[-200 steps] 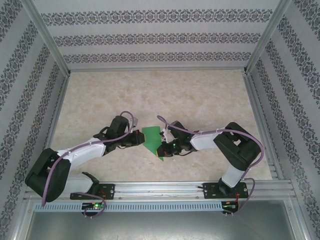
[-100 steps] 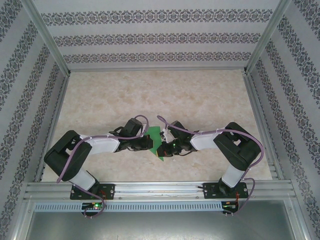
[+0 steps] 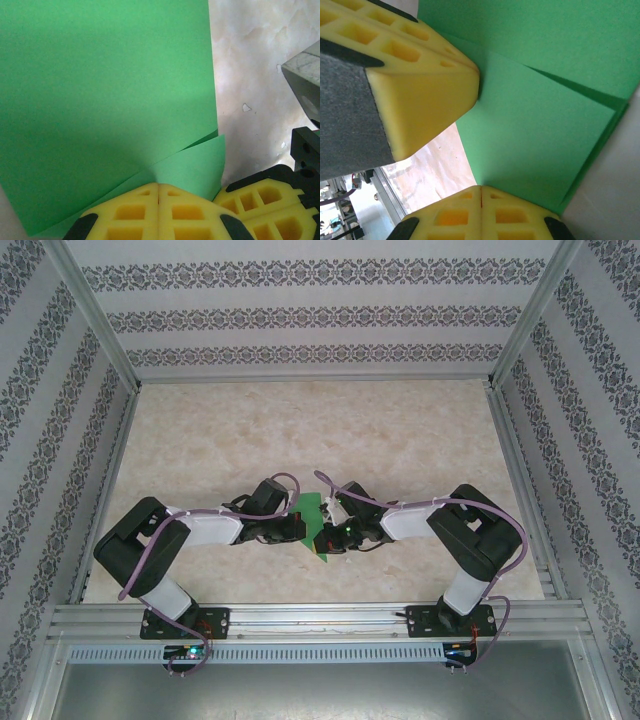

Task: Fold a paper plane with a square sheet of paper (fold left side to right side)
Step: Third fold the triangle at the center of the table.

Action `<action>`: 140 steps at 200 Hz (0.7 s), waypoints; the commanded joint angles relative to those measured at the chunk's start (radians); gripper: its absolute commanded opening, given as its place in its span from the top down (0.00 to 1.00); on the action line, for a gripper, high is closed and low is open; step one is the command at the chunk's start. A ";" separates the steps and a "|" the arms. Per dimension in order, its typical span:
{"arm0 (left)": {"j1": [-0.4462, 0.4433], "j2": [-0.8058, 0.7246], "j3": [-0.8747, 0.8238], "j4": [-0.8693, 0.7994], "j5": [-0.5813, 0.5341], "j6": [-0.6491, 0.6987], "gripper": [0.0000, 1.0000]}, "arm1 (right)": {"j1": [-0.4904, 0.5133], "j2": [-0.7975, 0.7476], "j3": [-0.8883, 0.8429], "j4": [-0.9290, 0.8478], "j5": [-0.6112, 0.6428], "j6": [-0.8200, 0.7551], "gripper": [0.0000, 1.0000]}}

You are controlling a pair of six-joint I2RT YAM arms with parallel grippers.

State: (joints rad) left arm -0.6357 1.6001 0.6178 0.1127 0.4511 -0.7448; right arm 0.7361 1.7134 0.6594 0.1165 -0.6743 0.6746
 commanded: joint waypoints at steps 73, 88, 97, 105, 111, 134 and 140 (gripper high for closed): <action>-0.007 0.047 -0.017 -0.122 -0.159 -0.014 1.00 | 0.020 -0.045 -0.082 -0.183 0.101 -0.004 1.00; -0.008 0.050 -0.015 -0.125 -0.160 -0.015 1.00 | 0.020 -0.058 -0.093 -0.185 0.100 -0.003 1.00; -0.007 0.052 -0.015 -0.122 -0.161 -0.017 1.00 | 0.022 -0.063 -0.100 -0.189 0.096 -0.003 1.00; -0.007 0.052 -0.014 -0.124 -0.161 -0.020 1.00 | 0.024 -0.068 -0.105 -0.195 0.092 -0.004 1.00; -0.007 0.055 -0.015 -0.125 -0.161 -0.022 1.00 | 0.027 -0.073 -0.109 -0.199 0.091 -0.006 1.00; -0.007 0.055 -0.009 -0.129 -0.162 -0.031 1.00 | 0.033 -0.088 -0.125 -0.215 0.087 -0.012 1.00; -0.007 0.056 -0.007 -0.131 -0.161 -0.034 1.00 | 0.034 -0.091 -0.129 -0.218 0.083 -0.013 1.00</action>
State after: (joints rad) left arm -0.6418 1.6039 0.6239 0.1104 0.4347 -0.7643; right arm 0.7506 1.6226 0.5900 0.0826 -0.6167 0.6743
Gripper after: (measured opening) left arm 0.044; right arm 0.042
